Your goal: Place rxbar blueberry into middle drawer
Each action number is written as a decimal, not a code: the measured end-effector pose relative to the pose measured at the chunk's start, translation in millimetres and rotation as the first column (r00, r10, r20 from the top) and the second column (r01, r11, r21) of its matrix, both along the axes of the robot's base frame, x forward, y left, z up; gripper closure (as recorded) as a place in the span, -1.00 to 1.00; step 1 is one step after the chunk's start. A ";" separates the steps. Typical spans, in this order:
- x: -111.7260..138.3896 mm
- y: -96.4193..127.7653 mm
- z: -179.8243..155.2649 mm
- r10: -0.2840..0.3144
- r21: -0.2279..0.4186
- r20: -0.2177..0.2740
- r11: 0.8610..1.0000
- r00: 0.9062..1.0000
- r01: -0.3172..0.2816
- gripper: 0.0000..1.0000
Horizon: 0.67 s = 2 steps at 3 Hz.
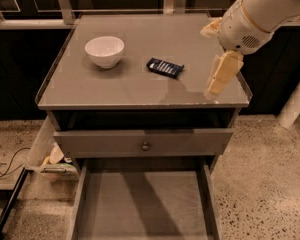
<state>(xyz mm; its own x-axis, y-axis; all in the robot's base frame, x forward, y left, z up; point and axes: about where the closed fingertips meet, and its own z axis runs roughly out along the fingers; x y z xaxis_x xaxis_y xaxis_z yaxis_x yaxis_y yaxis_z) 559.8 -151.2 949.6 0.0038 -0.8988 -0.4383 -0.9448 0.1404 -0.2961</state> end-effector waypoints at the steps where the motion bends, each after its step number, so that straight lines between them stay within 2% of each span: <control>1: 23.2 4.5 -11.5 0.013 0.049 0.016 0.999 1.000 -0.014 -1.00; 2: 58.3 9.1 -30.3 0.002 0.132 0.004 0.991 1.000 -0.003 -1.00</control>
Offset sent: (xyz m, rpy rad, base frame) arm 0.1032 0.0098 -0.0524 0.2371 0.0099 -0.0176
